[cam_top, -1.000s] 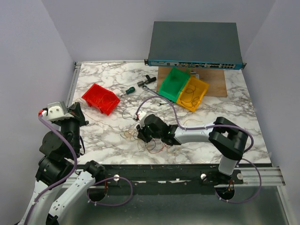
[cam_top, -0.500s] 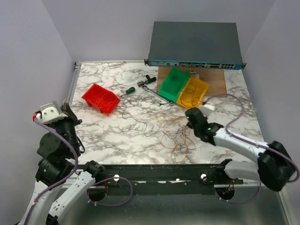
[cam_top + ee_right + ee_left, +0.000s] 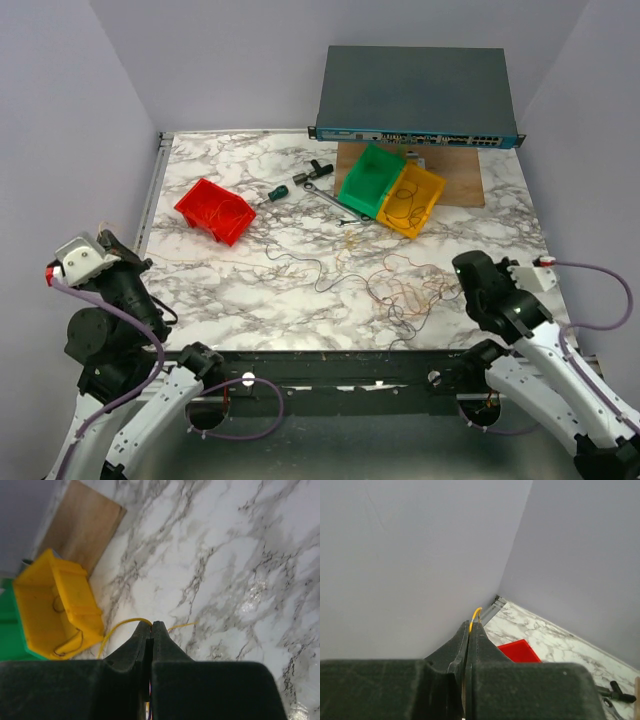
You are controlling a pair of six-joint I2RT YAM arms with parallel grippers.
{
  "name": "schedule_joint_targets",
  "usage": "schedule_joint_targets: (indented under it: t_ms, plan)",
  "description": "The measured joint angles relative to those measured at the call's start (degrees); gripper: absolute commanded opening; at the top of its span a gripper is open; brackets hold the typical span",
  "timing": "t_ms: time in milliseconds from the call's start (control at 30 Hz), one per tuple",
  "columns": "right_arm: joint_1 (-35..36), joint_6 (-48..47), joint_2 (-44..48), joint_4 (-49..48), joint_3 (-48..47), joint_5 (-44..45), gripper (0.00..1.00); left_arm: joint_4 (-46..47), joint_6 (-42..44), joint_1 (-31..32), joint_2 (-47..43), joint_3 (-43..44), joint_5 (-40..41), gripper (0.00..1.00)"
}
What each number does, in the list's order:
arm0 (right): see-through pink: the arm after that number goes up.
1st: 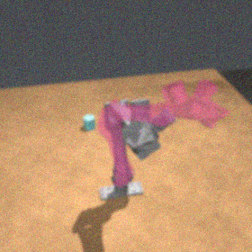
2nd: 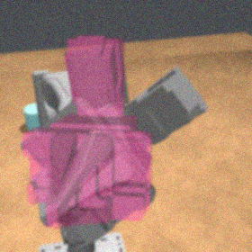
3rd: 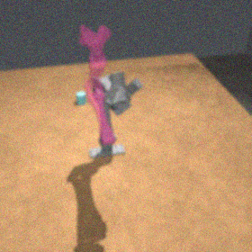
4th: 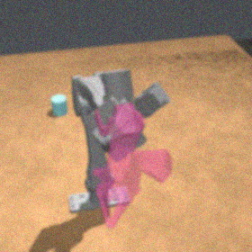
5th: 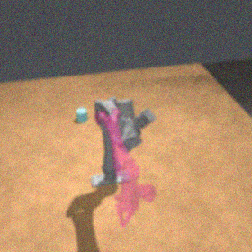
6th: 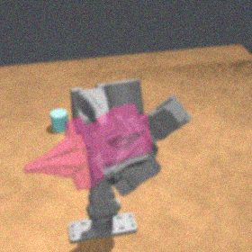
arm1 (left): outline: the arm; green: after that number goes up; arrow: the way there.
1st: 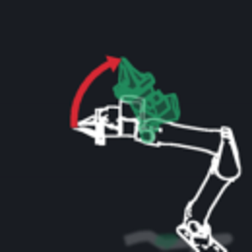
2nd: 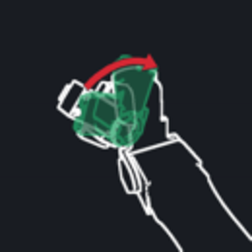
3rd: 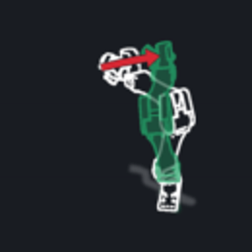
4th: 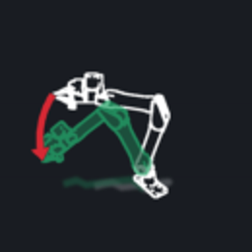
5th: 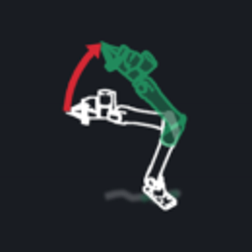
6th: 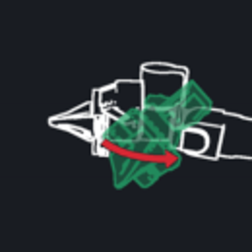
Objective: Untangle the cables
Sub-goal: Untie the cable.
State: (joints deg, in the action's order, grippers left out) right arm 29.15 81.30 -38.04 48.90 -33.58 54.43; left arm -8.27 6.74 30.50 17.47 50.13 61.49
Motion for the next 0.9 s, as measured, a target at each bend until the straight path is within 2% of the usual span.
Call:
schedule_joint_targets:
  t_ms: [67, 200, 233, 333, 367, 500, 600, 767, 900]
  plan:
    - [0.0, 0.3, 3.0, 2.7, -1.6, 3.1, 0.01, 1.9, 0.7, 0.0, -1.3, -0.9, 0.4, 0.0]
    - [0.0, -4.9, 7.2, 3.0, -4.5, 7.1, 0.01, 1.6, -0.7, 0.0, -1.8, -2.2, -1.0, 0.0]
    - [0.0, -6.9, 7.6, 2.5, -4.9, 7.4, 0.08, -0.2, -2.1, 0.0, -0.7, -2.0, -2.2, 0.0]
    - [0.0, -16.2, 8.3, -3.0, -4.9, 5.6, 0.89, -7.4, -7.7, 0.0, 4.7, -0.2, -6.6, 0.0]
    - [0.0, -18.9, 8.2, -5.1, -4.9, 4.1, 0.95, -9.3, -9.5, 0.0, 6.5, 0.1, -7.9, 0.0]
    - [0.0, -30.0, 4.0, -12.2, -4.8, -5.0, 0.96, -16.3, -15.0, 0.0, 11.8, -0.1, -13.7, 0.0]
    - [-0.2, -39.3, -1.6, -17.6, -4.9, -17.1, 0.96, -19.3, -17.0, 0.0, 12.5, -0.3, -17.1, 0.0]
    - [-0.2, -51.5, -9.2, -26.3, -5.0, -42.7, 0.94, -21.3, -18.9, 0.0, 11.5, -0.3, -19.0, 0.0]
    - [2.4, -56.3, -15.1, -30.1, -6.0, -53.4, 0.94, -22.0, -19.9, -0.1, 11.7, -0.3, -19.7, 0.0]
